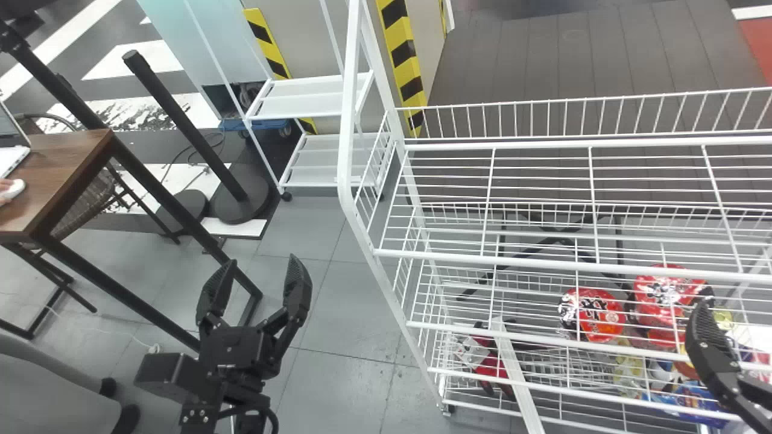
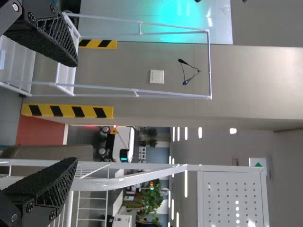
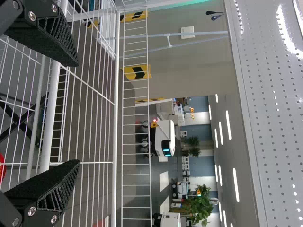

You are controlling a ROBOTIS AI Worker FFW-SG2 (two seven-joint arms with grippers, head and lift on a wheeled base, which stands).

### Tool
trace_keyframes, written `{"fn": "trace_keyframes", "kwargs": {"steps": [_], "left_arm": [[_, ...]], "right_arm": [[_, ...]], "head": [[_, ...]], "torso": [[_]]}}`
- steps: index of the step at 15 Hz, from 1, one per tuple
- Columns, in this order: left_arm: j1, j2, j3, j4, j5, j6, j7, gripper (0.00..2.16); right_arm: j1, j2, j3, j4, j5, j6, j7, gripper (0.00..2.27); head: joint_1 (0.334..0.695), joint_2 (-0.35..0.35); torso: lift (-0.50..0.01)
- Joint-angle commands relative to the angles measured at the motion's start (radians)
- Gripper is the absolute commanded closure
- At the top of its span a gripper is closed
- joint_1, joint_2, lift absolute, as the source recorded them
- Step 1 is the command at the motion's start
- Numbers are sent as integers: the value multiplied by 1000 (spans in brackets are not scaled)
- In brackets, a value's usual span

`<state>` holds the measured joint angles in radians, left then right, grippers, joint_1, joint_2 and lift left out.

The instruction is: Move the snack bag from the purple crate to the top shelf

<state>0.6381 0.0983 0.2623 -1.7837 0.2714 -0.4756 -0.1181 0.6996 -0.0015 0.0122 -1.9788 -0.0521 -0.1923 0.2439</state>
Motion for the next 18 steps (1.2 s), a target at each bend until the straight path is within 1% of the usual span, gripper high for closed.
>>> {"fn": "trace_keyframes", "kwargs": {"steps": [1, 12, 14, 18], "left_arm": [[0, 0, 0, 0, 0, 3, 0, 113], [-2, 1, 0, 1, -4, 18, 0, 113], [-2, 1, 0, 3, -4, 18, 0, 113], [-2, 0, 0, 4, -4, 18, 0, 113]], "right_arm": [[0, 2, 0, -3, 0, 11, 0, 80], [0, 2, -2, -3, -6, 17, 0, 83], [0, 2, 2, -2, 11, 14, 0, 83], [0, 2, 9, -3, 5, 14, -26, 83]], "head": [[695, 328], [695, 326], [695, 326], [695, 326]], "torso": [[0], [0], [0], [-15]]}}
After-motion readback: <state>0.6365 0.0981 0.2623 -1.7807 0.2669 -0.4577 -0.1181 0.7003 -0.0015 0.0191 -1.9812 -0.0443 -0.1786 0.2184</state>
